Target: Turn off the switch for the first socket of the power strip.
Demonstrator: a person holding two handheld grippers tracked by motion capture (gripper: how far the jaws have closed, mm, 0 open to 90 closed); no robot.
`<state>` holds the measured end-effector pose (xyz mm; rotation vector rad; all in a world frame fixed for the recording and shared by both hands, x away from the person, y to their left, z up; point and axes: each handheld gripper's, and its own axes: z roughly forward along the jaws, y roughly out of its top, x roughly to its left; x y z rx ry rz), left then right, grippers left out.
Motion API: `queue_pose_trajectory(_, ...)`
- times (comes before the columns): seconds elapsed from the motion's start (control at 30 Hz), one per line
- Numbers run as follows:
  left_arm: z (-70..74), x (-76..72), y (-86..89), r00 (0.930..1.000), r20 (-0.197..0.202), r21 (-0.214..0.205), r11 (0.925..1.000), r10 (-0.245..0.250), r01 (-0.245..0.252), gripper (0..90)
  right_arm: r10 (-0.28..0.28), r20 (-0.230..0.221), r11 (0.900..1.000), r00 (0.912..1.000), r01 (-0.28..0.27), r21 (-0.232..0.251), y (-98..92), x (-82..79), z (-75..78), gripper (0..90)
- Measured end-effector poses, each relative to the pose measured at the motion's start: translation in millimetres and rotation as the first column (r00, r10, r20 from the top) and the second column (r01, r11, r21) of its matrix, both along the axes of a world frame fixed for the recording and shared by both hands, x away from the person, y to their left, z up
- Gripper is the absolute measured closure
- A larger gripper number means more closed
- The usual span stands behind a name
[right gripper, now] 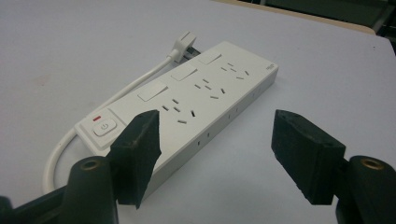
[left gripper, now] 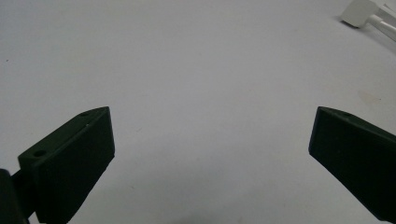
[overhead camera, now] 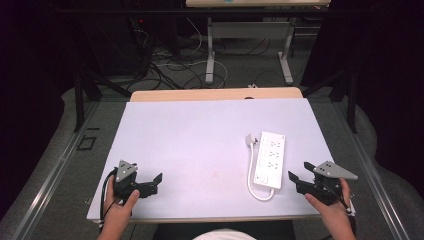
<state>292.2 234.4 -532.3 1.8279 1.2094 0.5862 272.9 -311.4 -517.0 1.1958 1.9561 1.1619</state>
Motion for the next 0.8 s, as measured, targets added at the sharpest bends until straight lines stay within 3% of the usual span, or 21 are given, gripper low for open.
queue_pose_trajectory(0.27, 0.3, -1.0, 0.4, 1.0, 0.001, -0.001, 1.0, 0.001, -0.001, 0.2, 0.02, -0.015, 0.9996, 0.9997, -0.02, -0.022, 3.2, 2.9, 3.1, 32.8)
queue_pose_trajectory(0.8, -0.4, -1.4, -0.3, 1.0, -0.002, 0.005, 1.0, 0.002, -0.002, 0.1, 0.067, -0.069, 0.9909, 0.9954, -0.075, -0.112, 11.2, 12.1, 12.9, 32.8)
